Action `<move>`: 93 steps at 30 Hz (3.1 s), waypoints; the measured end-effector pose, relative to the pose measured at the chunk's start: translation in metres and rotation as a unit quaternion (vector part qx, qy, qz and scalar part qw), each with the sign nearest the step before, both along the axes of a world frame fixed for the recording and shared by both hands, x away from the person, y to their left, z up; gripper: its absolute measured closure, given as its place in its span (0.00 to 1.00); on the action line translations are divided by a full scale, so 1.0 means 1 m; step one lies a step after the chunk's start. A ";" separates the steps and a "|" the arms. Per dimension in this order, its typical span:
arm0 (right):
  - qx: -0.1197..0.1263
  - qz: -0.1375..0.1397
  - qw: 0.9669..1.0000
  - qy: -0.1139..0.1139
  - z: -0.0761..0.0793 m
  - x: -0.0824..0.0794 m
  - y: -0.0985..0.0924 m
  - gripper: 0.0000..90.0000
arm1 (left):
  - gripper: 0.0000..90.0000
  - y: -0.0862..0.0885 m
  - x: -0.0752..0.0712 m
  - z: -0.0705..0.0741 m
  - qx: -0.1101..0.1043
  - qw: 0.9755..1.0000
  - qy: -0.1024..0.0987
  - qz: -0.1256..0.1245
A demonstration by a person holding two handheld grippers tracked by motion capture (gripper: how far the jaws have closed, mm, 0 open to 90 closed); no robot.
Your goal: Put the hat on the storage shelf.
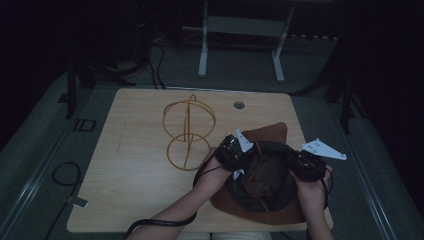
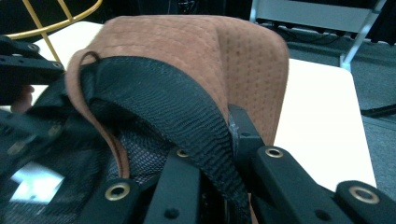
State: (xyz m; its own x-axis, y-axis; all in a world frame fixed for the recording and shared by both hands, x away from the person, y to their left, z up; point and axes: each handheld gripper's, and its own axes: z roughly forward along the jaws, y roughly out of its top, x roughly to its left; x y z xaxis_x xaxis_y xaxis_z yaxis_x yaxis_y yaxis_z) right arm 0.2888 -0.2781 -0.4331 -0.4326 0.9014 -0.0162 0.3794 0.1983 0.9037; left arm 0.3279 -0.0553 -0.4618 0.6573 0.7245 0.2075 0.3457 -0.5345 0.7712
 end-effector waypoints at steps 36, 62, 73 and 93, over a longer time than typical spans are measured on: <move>0.027 0.036 0.999 -0.027 0.028 -0.046 -0.075 0.47 | 0.97 0.039 -0.031 0.054 -0.062 0.982 -0.155 -0.092; 0.088 0.348 0.933 0.009 0.000 -0.036 0.032 0.41 | 0.97 0.076 -0.065 0.047 -0.162 0.904 -0.217 -0.331; 0.115 0.360 0.926 0.015 -0.001 -0.017 0.052 0.44 | 0.97 0.058 -0.064 0.045 -0.133 0.919 -0.216 -0.300; 0.115 0.369 0.922 0.026 0.001 -0.010 0.055 0.94 | 0.91 0.057 -0.061 0.049 -0.135 0.931 -0.188 -0.283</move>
